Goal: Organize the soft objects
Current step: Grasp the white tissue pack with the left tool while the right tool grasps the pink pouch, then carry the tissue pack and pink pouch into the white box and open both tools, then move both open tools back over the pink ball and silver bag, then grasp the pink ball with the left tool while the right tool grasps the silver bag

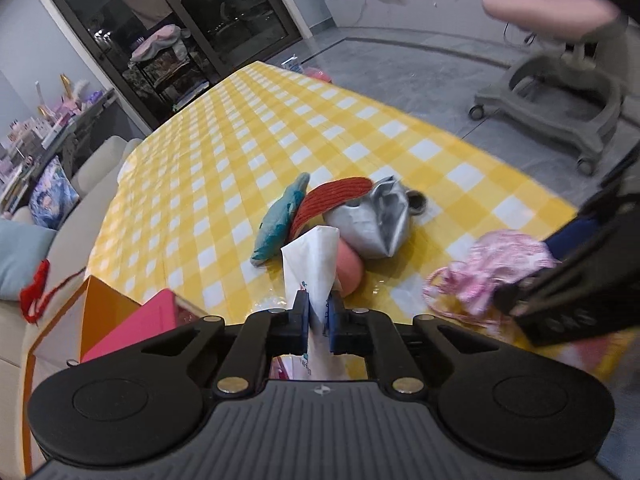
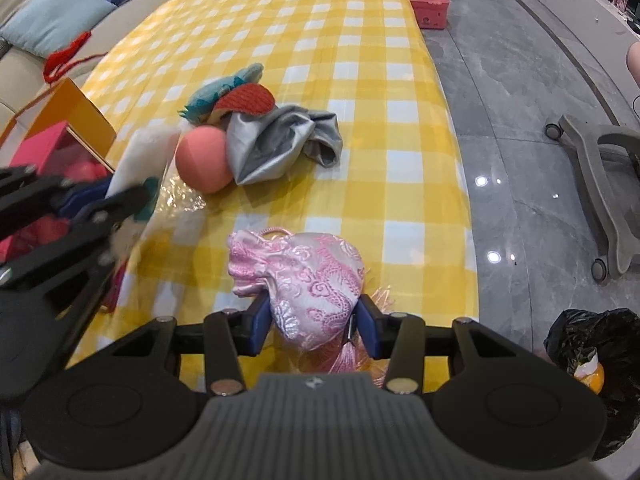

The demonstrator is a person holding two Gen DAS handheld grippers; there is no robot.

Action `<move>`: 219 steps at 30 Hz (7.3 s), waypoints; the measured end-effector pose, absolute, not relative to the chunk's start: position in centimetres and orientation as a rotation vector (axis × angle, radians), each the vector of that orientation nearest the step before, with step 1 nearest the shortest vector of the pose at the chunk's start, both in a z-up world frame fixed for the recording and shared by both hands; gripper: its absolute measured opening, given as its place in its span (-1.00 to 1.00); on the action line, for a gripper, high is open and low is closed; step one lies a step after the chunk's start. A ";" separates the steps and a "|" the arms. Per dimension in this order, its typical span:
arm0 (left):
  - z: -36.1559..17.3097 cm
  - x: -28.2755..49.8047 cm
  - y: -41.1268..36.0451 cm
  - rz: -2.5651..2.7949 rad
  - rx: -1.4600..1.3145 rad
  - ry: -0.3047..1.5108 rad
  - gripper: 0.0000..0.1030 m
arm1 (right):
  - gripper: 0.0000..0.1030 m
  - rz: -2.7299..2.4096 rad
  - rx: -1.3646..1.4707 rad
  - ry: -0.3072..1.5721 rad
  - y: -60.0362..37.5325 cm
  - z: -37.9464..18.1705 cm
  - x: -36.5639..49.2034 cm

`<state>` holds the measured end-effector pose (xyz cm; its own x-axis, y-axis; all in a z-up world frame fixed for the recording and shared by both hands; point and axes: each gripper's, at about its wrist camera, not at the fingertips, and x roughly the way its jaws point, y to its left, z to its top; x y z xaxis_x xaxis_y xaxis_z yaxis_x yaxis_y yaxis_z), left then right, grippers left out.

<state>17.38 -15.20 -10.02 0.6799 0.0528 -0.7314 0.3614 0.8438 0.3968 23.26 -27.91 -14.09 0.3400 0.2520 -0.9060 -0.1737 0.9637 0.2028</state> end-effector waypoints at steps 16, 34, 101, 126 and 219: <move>-1.8 10.5 -9.7 -0.268 0.320 0.781 -0.82 | -0.14 0.252 0.062 1.023 -25.7 -7.7 16.9; 3.1 5.8 0.1 -0.161 0.134 0.682 -0.82 | -0.14 0.487 0.027 0.847 -16.7 2.7 11.6; -5.6 18.4 17.3 0.158 0.172 0.960 -0.38 | 0.21 0.696 -0.676 0.907 8.9 -5.3 24.1; 1.8 7.7 9.1 -0.073 -0.107 0.667 -0.30 | 0.22 0.491 -0.096 0.757 -9.3 1.6 12.6; -5.3 28.0 -9.6 -0.436 0.304 1.118 -0.11 | -0.96 0.352 -0.037 1.036 -24.5 -13.3 32.0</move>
